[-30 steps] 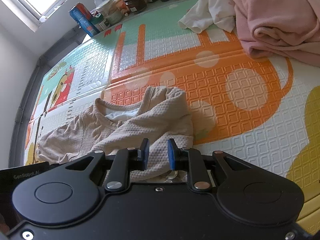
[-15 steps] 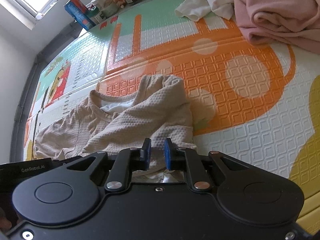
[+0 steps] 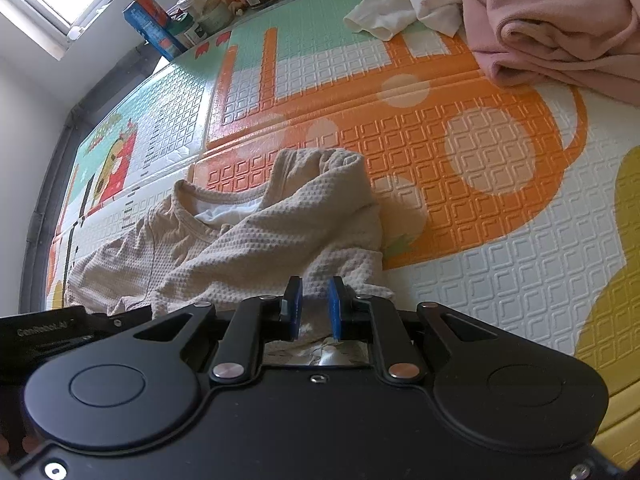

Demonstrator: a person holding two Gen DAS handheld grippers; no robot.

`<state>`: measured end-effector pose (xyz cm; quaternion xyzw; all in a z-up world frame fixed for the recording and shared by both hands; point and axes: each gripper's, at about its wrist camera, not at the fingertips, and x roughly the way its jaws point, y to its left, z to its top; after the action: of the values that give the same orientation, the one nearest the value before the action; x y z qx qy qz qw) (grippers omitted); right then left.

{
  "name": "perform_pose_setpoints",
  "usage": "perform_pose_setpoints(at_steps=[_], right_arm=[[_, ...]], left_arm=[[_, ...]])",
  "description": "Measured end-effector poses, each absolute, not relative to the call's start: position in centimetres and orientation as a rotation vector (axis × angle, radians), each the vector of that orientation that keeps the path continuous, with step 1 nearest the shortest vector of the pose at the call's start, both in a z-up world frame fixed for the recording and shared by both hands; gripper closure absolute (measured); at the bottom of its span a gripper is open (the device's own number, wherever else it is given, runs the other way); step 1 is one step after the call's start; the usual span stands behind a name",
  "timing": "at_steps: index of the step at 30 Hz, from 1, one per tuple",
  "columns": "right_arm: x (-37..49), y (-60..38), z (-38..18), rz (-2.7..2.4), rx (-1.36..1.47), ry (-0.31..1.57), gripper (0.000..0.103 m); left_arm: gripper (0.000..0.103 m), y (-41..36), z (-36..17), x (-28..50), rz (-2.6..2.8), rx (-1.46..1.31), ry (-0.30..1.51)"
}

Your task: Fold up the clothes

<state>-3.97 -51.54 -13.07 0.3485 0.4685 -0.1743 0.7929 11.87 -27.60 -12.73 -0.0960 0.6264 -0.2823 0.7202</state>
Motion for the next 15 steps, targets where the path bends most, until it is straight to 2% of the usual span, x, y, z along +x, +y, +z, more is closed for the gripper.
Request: perform_pose_setpoints(at_steps=[15], right_arm=[[-3.8,-51.5,-12.9,-0.375,0.74,1.01,0.09]], left_arm=[[0.06,-26.6,-11.1,11.8,-0.633,-0.292,1.372]])
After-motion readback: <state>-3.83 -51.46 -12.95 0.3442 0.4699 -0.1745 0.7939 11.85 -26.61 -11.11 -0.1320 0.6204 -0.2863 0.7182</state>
